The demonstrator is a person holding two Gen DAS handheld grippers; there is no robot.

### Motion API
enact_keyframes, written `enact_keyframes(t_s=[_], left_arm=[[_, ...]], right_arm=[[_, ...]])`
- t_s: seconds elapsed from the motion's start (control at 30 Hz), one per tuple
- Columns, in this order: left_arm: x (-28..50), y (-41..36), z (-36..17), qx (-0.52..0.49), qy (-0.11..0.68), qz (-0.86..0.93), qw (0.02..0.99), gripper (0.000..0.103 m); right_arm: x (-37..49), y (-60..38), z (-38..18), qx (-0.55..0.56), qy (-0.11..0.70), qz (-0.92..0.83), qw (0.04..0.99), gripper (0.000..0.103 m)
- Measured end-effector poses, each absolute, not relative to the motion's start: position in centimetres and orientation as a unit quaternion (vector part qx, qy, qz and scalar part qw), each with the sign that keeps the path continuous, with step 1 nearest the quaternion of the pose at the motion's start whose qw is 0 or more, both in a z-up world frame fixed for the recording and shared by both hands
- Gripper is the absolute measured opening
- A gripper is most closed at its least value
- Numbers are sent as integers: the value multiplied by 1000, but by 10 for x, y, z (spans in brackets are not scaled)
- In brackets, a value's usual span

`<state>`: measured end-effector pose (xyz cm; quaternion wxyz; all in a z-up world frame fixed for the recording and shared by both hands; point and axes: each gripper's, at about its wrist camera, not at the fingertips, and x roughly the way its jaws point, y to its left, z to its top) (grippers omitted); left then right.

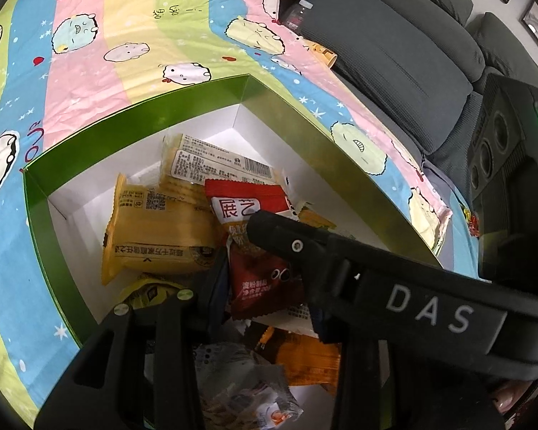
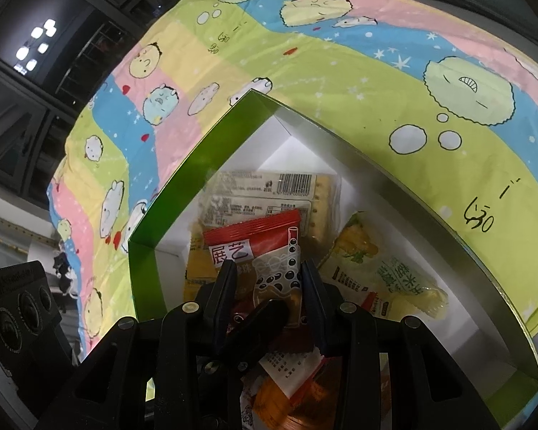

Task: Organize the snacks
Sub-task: 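Lower the red snack pack with the right gripper into the box, then open the right gripper to release the red pack into the box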

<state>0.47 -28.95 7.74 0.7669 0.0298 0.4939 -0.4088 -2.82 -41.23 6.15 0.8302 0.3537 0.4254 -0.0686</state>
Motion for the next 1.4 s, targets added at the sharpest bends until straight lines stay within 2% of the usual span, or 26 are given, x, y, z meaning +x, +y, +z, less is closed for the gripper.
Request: enact_keyframes(t_s=[1.13, 1.23, 1.37, 1.4], left_arm=[[3, -288, 76, 38, 501, -393, 770, 48], [0, -287, 81, 46, 496, -386, 776, 50], [-7, -280, 96, 60, 474, -368, 798, 66], [-9, -278, 101, 60, 469, -366, 802, 67]], right_arm=[[-29, -416, 60, 358, 427, -62, 828, 40], [-33, -415, 64, 350, 426, -64, 832, 44], [-45, -409, 80, 339, 407, -69, 845, 60], [-47, -409, 83, 338, 402, -67, 848, 62]])
